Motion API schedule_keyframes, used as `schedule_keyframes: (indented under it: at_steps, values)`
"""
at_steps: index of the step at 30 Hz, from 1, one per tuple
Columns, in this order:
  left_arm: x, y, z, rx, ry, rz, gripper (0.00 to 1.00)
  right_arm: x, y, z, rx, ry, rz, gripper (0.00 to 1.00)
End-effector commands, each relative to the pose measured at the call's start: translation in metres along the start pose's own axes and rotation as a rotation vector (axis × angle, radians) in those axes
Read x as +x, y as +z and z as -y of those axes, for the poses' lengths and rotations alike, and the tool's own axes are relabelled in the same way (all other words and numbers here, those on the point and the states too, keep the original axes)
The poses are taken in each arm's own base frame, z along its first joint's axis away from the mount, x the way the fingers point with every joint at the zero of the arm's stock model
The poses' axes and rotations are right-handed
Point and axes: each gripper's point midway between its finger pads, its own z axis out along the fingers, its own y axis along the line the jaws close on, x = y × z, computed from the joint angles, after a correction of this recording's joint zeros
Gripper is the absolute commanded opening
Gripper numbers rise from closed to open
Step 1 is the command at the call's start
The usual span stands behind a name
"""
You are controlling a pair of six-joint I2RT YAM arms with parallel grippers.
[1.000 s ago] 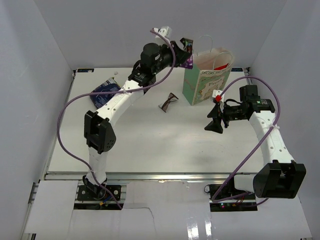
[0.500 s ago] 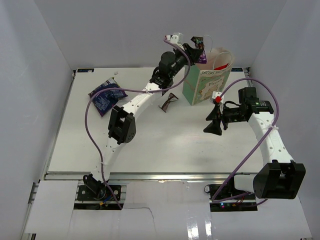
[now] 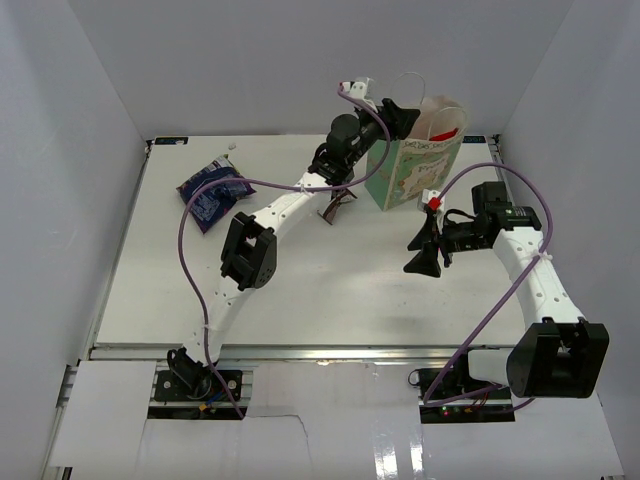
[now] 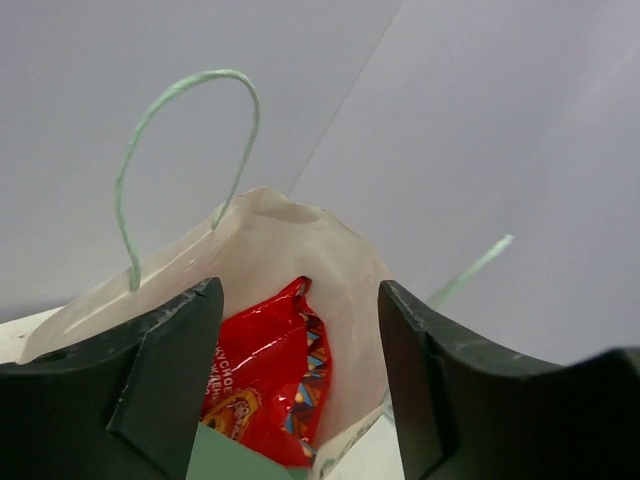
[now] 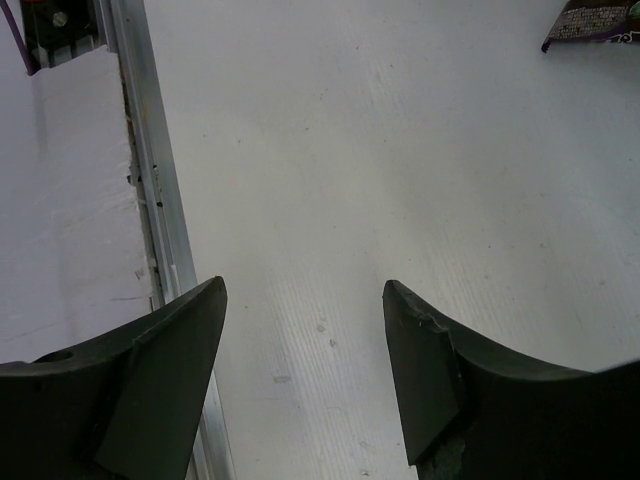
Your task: Place the snacks into the paper bag
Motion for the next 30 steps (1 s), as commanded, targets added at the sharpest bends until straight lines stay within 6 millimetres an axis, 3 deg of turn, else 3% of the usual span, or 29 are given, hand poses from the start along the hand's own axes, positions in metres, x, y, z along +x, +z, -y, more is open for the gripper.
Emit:
schedule_keyframes:
  at_steps: [1,3,8,9,10,13,14,15,16,17,18,19,20,21,22,23,24,25,27,28,29,30]
  values:
    - [-0.06,-0.004,0.029,0.036,0.017,0.093,0.74,-0.011,0.001,-0.001,-0.006,-0.036,0.029,0.7]
    - [-0.066,-0.005,0.032,0.04,0.023,0.101,0.79,-0.013,0.001,0.002,-0.001,-0.053,0.027,0.7]
    - [-0.113,-0.016,0.055,0.063,0.171,0.13,0.87,-0.019,0.008,0.005,-0.035,-0.243,0.025,0.72]
    - [-0.121,-0.021,0.059,0.071,0.215,0.12,0.88,-0.023,0.009,0.004,-0.054,-0.321,0.026,0.72]
    - [-0.14,-0.033,0.071,0.076,0.253,0.118,0.89,-0.025,0.011,0.008,-0.074,-0.515,0.025,0.75]
    - [-0.149,-0.066,0.075,0.066,0.366,0.034,0.92,-0.022,0.03,0.023,-0.151,-0.789,-0.035,0.78]
    - [-0.152,-0.096,0.073,0.03,0.389,-0.004,0.93,-0.022,0.034,0.03,-0.158,-0.842,-0.062,0.79]
    - [-0.152,-0.114,0.072,0.008,0.391,-0.027,0.94,-0.028,0.037,0.048,-0.134,-0.925,-0.129,0.79]
    - [-0.151,-0.133,0.067,-0.02,0.388,-0.048,0.96,-0.033,0.049,0.052,-0.148,-0.974,-0.158,0.8]
    - [-0.148,-0.173,0.054,-0.108,0.37,-0.091,0.96,-0.028,0.06,0.067,-0.15,-0.973,-0.207,0.8]
    - [-0.146,-0.194,0.044,-0.172,0.355,-0.117,0.96,-0.033,0.066,0.094,-0.075,-1.036,-0.3,0.8]
    - [-0.143,-0.216,0.036,-0.225,0.334,-0.147,0.96,-0.048,0.08,0.1,-0.055,-1.079,-0.321,0.8]
    - [-0.135,-0.26,0.016,-0.353,0.292,-0.206,0.96,-0.054,0.088,0.125,0.005,-1.085,-0.391,0.82]
    - [-0.133,-0.282,0.01,-0.404,0.268,-0.228,0.97,-0.046,0.099,0.13,-0.005,-1.079,-0.421,0.82]
    - [-0.132,-0.302,0.006,-0.447,0.247,-0.239,0.97,-0.055,0.116,0.14,0.0,-1.096,-0.426,0.82]
    - [-0.127,-0.326,0.002,-0.49,0.235,-0.272,0.97,-0.06,0.123,0.149,0.027,-1.082,-0.438,0.82]
    - [-0.134,-0.356,0.006,-0.516,0.188,-0.229,0.97,-0.063,0.129,0.16,0.057,-1.088,-0.472,0.82]
    - [-0.133,-0.373,0.006,-0.537,0.159,-0.224,0.97,-0.072,0.146,0.174,0.084,-1.095,-0.47,0.82]
    - [-0.136,-0.41,0.007,-0.567,0.098,-0.168,0.97,-0.079,0.157,0.194,0.132,-1.101,-0.507,0.82]
    - [-0.134,-0.42,0.007,-0.585,0.03,-0.145,0.97,-0.066,0.174,0.202,0.108,-1.085,-0.532,0.82]
    - [-0.127,-0.432,0.004,-0.607,0.002,-0.153,0.97,-0.084,0.177,0.213,0.147,-1.104,-0.526,0.82]
    - [-0.12,-0.447,0.002,-0.616,-0.031,-0.144,0.98,-0.082,0.181,0.22,0.159,-1.101,-0.553,0.82]
